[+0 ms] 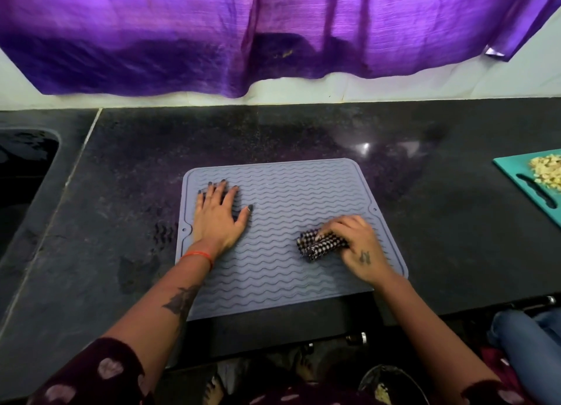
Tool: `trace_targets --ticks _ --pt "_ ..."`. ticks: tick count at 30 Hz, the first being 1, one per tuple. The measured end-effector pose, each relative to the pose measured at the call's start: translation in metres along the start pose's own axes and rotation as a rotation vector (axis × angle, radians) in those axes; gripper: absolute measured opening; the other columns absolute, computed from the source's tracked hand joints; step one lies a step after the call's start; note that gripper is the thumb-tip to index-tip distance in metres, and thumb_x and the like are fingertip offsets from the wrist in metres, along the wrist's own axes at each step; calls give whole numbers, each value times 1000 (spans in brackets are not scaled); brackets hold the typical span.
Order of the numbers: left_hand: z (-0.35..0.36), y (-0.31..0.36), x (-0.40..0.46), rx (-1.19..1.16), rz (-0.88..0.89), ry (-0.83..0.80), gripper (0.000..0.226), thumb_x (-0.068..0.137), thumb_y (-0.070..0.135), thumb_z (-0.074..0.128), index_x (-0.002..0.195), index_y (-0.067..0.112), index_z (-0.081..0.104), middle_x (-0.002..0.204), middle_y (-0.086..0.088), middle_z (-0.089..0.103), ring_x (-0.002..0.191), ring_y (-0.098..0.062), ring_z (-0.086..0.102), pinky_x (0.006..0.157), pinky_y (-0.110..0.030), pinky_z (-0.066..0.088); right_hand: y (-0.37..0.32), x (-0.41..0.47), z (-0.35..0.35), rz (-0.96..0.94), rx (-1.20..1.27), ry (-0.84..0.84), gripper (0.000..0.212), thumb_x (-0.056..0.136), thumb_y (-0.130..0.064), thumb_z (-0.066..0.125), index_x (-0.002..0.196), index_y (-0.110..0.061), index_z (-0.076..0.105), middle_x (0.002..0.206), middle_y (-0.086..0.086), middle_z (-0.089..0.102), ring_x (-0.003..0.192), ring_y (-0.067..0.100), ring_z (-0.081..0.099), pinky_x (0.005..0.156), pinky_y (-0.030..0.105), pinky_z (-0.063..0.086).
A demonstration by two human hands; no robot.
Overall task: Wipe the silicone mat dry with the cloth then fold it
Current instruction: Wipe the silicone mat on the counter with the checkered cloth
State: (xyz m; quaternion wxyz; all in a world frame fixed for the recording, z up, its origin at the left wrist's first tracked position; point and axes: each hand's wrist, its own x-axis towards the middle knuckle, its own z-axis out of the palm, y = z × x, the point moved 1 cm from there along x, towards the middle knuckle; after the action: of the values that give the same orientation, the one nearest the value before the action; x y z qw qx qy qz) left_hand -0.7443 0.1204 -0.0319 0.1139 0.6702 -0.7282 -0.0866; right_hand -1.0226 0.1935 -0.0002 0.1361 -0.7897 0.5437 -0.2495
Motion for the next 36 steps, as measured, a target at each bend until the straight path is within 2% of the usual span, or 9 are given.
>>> trace_targets --ticks 5,11,17,21,23,26,29,33,36 --pt "0 0 -1 20 2 2 78 82 64 11 147 24 25 157 -4 16 145 -23 5 118 -39 -3 2 22 20 151 -198 20 65 52 -7 38 110 -25 59 109 0 58 102 25 46 84 35 29" --pt "-2 1 -3 19 5 4 83 78 66 4 147 26 25 157 -3 15 145 -22 5 117 -38 -5 16 60 -4 68 -60 -16 59 51 -5 35 101 -17 65 103 4 64 95 29 50 84 41 40" --pt "-3 2 -3 10 -4 23 83 77 67 5 146 27 28 157 -2 17 145 -21 6 117 -38 -4 21 77 27 155 -239 -46 63 70 4 51 126 -24 51 125 2 51 115 25 40 92 35 25" --pt "-3 3 -3 6 -5 28 82 78 67 5 146 29 28 156 -2 18 145 -21 7 118 -39 -2 38 95 12 95 -72 -191 54 73 3 55 120 -23 56 120 1 56 113 27 46 96 39 33" --pt "-2 3 -3 13 -8 23 81 78 67 4 146 30 27 157 -1 17 145 -21 7 118 -39 -2 45 109 1 64 5 -162 49 69 1 57 113 -21 61 113 5 62 108 30 52 94 41 39" --pt "-1 1 -3 8 -10 25 80 78 68 5 146 31 25 157 0 16 145 -19 5 118 -38 -3 44 120 6 148 -121 -27 56 72 6 55 120 -22 57 121 7 56 113 33 45 97 43 32" --pt "-1 1 -3 4 -6 36 80 79 68 6 146 31 27 157 1 17 145 -19 7 118 -38 -2 40 116 25 175 -264 -60 59 79 3 50 131 -26 48 131 6 48 120 31 37 99 43 26" --pt "0 1 -3 -4 -7 65 78 80 68 9 145 31 30 156 1 21 145 -19 10 118 -37 -2 54 138 8 107 -160 -187 53 77 3 56 123 -23 55 123 7 55 114 34 45 96 40 34" --pt "2 0 -3 -7 -7 74 76 81 68 11 145 30 32 155 2 22 144 -18 11 118 -36 -1 54 154 0 84 -177 -99 53 76 7 55 118 -25 58 121 6 57 112 33 45 93 41 36"
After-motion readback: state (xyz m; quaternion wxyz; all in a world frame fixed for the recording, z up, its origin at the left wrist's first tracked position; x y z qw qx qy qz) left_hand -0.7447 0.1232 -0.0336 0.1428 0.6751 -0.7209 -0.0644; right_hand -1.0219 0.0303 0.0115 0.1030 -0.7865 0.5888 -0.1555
